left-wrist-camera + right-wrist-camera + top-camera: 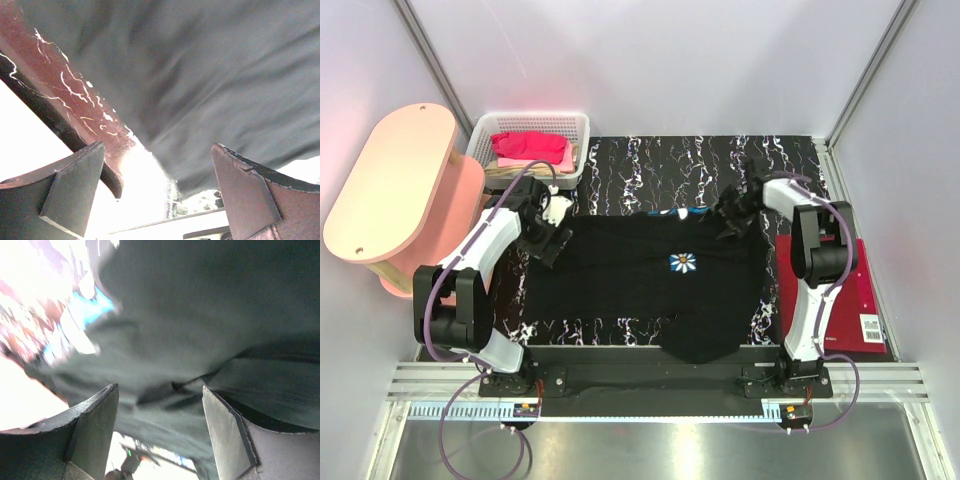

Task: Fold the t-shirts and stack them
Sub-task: Fold the tshirt

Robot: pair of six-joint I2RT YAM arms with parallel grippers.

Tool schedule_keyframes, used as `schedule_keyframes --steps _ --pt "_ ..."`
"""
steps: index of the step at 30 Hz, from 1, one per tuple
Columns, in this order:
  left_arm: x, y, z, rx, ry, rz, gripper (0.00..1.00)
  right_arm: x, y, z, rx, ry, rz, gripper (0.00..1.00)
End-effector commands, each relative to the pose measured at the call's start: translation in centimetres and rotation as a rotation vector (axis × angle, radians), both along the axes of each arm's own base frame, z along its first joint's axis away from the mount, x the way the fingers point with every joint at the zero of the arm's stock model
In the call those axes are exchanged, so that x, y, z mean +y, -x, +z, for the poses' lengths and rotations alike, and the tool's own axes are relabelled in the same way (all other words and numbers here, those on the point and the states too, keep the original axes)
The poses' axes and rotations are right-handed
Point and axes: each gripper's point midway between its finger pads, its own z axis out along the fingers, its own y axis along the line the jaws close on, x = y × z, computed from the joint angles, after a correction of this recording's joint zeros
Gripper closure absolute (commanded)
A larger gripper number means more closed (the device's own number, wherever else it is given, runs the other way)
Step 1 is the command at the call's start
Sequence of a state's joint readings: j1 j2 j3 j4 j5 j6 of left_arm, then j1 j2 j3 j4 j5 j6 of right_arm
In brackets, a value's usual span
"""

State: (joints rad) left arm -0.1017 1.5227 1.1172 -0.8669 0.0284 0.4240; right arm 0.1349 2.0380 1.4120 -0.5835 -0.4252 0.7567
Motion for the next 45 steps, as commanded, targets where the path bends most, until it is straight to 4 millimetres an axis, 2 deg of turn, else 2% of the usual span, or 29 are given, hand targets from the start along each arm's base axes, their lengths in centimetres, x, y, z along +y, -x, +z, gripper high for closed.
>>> schedule_keyframes --steps 1,4,6,7,9,11,12,13,14,16,17,18,19,20,21,22,23,24,25,26,27,28,31,33,37,41,45 --pt "-0.7 0.0 1.0 -0.034 0.037 -0.04 0.07 -4.4 -2.6 -0.1 0.0 0.103 -0.049 0.24" --pt "-1.0 0.6 0.9 -0.015 0.046 -0.059 0.07 -5.3 -4.8 0.7 -0.026 0.123 -0.043 0.25" --pt "-1.0 1.4 0.7 0.004 0.046 -0.081 0.07 -5.4 -5.1 1.2 -0.031 0.135 -0.026 0.25" --pt "-1.3 1.8 0.9 0.003 0.057 -0.094 0.07 -5.3 -5.3 2.1 -0.044 0.13 -0.025 0.25" --pt "-1.7 3.0 0.6 0.028 0.053 -0.132 0.07 -5.2 -5.1 3.1 -0.073 0.151 -0.014 0.25" --pt "-2.7 4.6 0.6 0.045 0.049 -0.205 0.07 -4.6 -4.3 5.3 -0.132 0.205 0.034 0.25" --pt "-3.0 5.7 0.5 0.068 0.04 -0.238 0.07 -5.4 -4.1 6.0 -0.158 0.286 0.036 0.24" --pt "-3.1 6.3 0.9 0.053 0.019 -0.264 0.07 -5.2 -2.7 8.0 -0.189 0.332 0.058 0.21" --pt "-3.7 7.6 0.4 0.073 -0.003 -0.325 0.07 -3.7 -1.4 8.8 -0.218 0.377 0.121 0.2" --pt "-3.6 8.7 0.7 0.046 -0.057 -0.375 0.06 -3.3 2.1 10.8 -0.26 0.495 0.164 0.19" --pt "-3.3 9.5 0.3 0.055 -0.072 -0.389 0.06 -2.8 3.7 11.2 -0.272 0.527 0.197 0.21" --pt "-3.0 10.0 0.2 0.057 -0.079 -0.394 0.06 -1.2 6.1 11.3 -0.287 0.58 0.261 0.24" --pt "-2.9 10.4 0.4 0.041 -0.077 -0.396 0.06 -1.1 9.1 11.2 -0.291 0.59 0.294 0.27" --pt "-2.5 11.3 -0.3 0.064 -0.084 -0.409 0.06 -0.3 11.1 10.9 -0.285 0.584 0.314 0.28" --pt "-2.3 11.8 -0.6 0.069 -0.087 -0.413 0.05 1.0 14.1 11.5 -0.306 0.566 0.364 0.28" --pt "-2.2 12.3 -0.8 0.069 -0.087 -0.419 0.06 0.9 17.2 9.4 -0.239 0.565 0.379 0.27" --pt "-1.3 13.1 -1.7 0.095 -0.12 -0.418 0.06 0.9 19.1 8.8 -0.213 0.56 0.387 0.26" --pt "-0.9 13.2 -2.0 0.094 -0.143 -0.412 0.06 0.9 21.2 9.1 -0.208 0.523 0.386 0.26" --pt "-0.6 13.2 -2.4 0.093 -0.154 -0.41 0.06 0.8 24.2 7.1 -0.151 0.514 0.424 0.27" --pt "-0.4 13.7 -2.9 0.109 -0.16 -0.412 0.06 1.0 25.6 6.6 -0.114 0.472 0.378 0.26" --pt "-0.4 13.5 -3.2 0.106 -0.16 -0.41 0.06 1.4 27.2 7.0 -0.115 0.408 0.374 0.27" --pt "-0.5 13.5 -3.4 0.112 -0.159 -0.406 0.05 1.0 28.8 6.0 -0.065 0.409 0.344 0.27" --pt "-0.8 13.0 -4.2 0.134 -0.155 -0.403 0.05 0.0 30.6 6.1 -0.037 0.389 0.263 0.26" --pt "-0.9 12.2 -4.5 0.126 -0.164 -0.398 0.06 -0.2 31.0 6.1 -0.033 0.368 0.225 0.25" --pt "-1.1 11.1 -5.3 0.134 -0.176 -0.392 0.05 -0.8 31.9 4.2 0.03 0.393 0.19 0.24" --pt "-1.1 10.2 -6.0 0.133 -0.195 -0.388 0.06 0.1 32.7 2.7 0.065 0.365 0.22 0.23" --pt "-1.3 9.7 -6.8 0.147 -0.195 -0.384 0.06 1.6 34.0 0.8 0.112 0.366 0.36 0.23"
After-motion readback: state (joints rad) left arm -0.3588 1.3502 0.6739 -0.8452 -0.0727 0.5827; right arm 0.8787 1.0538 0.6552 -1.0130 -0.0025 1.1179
